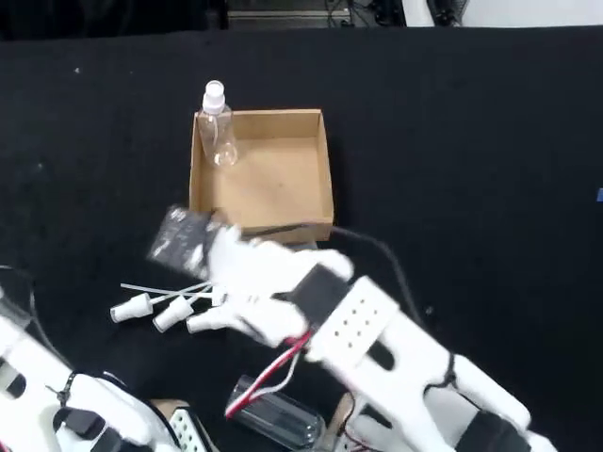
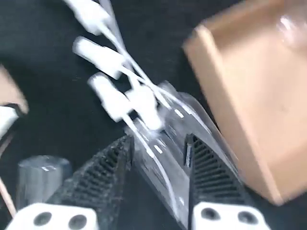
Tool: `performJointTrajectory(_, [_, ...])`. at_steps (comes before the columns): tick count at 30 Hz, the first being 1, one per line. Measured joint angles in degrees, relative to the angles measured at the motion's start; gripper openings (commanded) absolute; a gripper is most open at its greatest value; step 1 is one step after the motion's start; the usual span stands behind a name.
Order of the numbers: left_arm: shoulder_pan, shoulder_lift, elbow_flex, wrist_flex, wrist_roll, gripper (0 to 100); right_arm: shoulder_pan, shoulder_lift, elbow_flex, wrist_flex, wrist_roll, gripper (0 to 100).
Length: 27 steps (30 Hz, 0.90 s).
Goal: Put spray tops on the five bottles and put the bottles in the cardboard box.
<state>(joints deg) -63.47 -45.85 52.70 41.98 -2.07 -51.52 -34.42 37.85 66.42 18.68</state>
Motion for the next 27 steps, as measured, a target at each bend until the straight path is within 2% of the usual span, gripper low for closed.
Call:
performJointTrajectory(7, [-6.77, 11.52, -6.59, -1.32, -0.7, 3, -2.55, 12.4, 0.62, -14.42, -5.1, 15.9])
performJointTrajectory(14, [-12.04, 25.58, -16.62, -1.32, -0.88, 3, -7.12, 19.25, 0.7, -23.56, -5.36, 15.9])
performJointTrajectory(19, [-15.91, 31.91, -22.68, -1.32, -1.05, 3, -11.52, 21.98, 0.35, -25.23, -5.36, 15.8])
performJointTrajectory(27, [-20.92, 42.64, -33.67, -1.32, -1.05, 3, -13.54, 31.65, -9.14, -22.86, -5.45, 15.8])
